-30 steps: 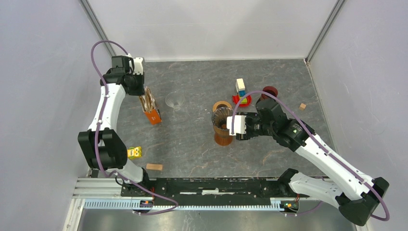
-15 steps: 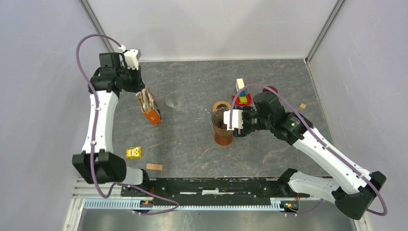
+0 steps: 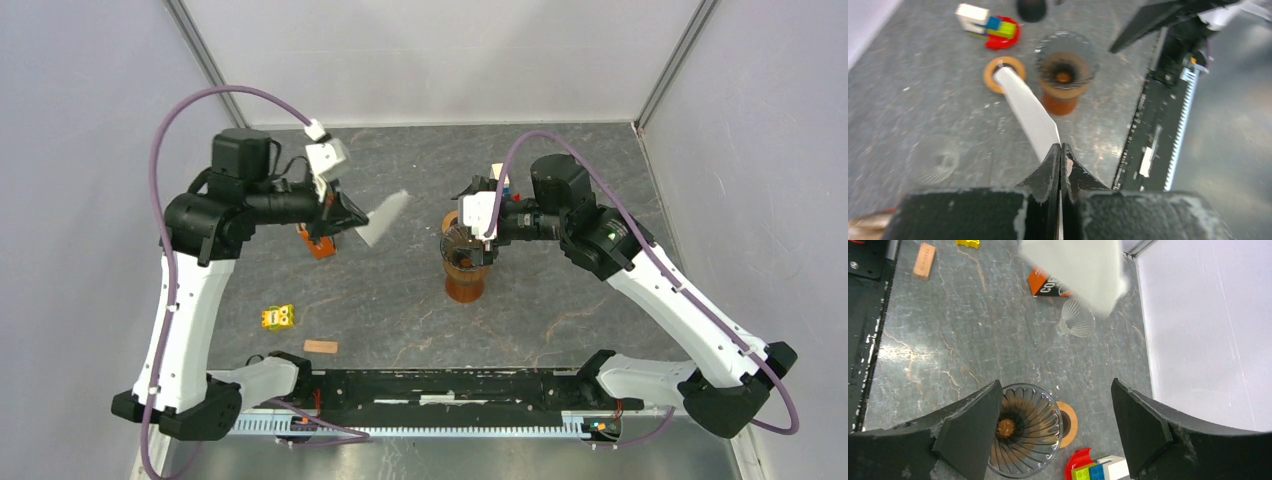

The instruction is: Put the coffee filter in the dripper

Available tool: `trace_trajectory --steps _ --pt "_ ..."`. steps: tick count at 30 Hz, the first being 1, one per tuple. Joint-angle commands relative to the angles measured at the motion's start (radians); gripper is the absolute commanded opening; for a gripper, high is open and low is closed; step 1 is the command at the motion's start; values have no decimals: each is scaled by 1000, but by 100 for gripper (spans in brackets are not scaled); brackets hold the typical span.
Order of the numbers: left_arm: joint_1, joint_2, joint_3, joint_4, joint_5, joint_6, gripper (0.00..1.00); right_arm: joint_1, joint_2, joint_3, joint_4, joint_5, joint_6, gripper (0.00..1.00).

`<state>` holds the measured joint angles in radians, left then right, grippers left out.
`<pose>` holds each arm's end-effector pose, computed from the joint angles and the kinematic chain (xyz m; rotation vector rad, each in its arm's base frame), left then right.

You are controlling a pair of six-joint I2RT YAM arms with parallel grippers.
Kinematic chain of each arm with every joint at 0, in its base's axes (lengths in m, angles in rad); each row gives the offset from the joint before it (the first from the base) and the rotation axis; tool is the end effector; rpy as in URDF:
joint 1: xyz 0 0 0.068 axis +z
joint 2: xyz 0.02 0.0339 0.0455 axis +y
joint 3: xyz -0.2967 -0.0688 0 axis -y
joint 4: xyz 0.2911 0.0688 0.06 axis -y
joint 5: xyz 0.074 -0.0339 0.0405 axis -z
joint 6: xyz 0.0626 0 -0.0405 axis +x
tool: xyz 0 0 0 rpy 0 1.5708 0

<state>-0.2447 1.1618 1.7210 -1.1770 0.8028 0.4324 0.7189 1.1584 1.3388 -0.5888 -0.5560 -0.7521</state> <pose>0.1955 -0.0952 0.5230 1.0882 1.7582 -0.7558 0.1990 0.2181 0.4461 -1.5529 1.1805 0.5262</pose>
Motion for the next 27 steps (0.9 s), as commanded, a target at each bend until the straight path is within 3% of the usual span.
trace_trajectory --steps 1,8,15,27 --pt "-135 -7 -40 -27 79 78 2 -1 -9 14 31 -86 28 87" --pt "-289 -8 -135 56 101 81 2 -1 -30 -87 5 -276 -4 85" --pt "-347 -11 -179 121 89 84 2 -1 -30 -191 26 -369 -18 67" --pt "-355 -30 -239 90 66 223 2 -57 -117 -207 -17 -335 -42 71"
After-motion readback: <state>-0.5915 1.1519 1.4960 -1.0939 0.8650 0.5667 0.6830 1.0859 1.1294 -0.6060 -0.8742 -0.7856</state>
